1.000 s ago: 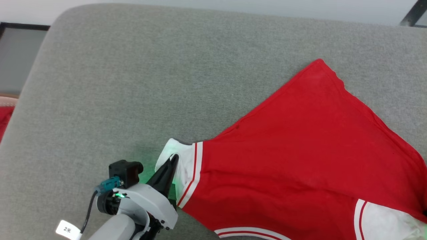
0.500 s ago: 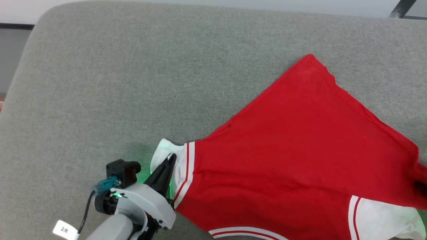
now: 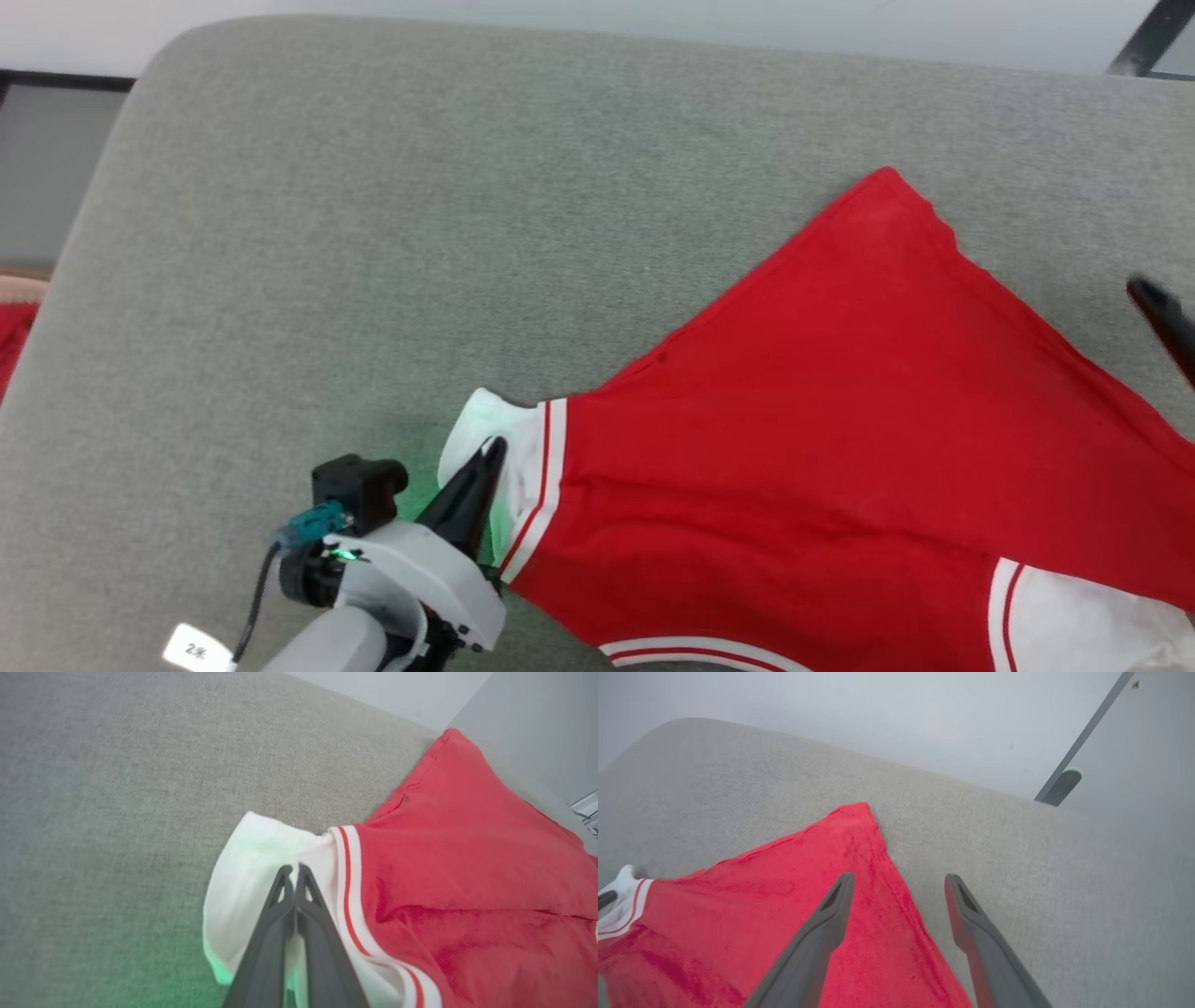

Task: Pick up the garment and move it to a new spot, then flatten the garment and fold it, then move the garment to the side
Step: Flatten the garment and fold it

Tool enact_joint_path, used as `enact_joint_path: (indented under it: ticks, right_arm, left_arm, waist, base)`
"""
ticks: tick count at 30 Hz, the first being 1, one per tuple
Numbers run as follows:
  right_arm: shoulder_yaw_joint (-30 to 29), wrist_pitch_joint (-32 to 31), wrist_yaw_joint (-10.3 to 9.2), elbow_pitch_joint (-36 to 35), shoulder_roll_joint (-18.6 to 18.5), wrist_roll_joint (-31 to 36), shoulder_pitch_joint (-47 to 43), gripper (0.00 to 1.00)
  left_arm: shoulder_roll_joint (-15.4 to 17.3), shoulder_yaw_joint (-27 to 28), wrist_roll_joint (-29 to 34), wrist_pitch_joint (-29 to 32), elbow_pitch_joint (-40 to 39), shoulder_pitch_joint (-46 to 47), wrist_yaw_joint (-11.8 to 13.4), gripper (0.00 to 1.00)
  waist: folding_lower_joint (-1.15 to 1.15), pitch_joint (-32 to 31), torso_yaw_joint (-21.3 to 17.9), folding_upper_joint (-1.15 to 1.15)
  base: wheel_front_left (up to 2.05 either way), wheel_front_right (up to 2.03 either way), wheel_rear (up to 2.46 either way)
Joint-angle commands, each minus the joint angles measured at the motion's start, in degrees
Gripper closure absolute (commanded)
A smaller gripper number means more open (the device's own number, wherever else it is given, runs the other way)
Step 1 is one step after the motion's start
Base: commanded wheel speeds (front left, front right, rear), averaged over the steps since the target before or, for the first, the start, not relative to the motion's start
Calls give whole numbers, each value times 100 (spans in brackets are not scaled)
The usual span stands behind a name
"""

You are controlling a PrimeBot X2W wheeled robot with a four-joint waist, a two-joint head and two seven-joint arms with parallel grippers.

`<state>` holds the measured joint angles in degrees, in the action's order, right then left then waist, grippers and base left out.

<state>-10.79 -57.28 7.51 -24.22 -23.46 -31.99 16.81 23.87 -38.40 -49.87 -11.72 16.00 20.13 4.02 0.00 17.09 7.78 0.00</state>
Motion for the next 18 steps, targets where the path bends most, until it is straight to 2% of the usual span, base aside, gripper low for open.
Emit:
enact_joint_path:
  ticks: [1,5,9,13,18]
  right_arm:
    - [230,230,-4,150,-158,103,294,0]
    - [822,739,-5,879,-394,276,1091,0]
    - [1429,887,-5,1863,-568,320,1897,0]
    - [1874,747,-5,2897,-698,338,2680,0]
    - [2382,210,-5,4150,-754,274,3533,0]
  left_arm:
    - [-50,-29,43,-26,-4,55,-21,100]
    - [-188,-144,82,-4,57,164,-96,100]
    - [-380,-280,141,11,210,334,-206,100]
    - [-591,-397,171,4,356,503,-325,100]
    - [-857,-518,224,-51,586,705,-467,100]
  waist:
    - [0,12,114,0]
    - [0,57,359,0]
    - [0,112,656,0]
    - [0,200,947,0]
    - [0,361,1229,0]
  base:
    - [0,0,0]
    - [0,0,0]
    - [0,0,0]
    - [0,0,0]
    - [0,0,0]
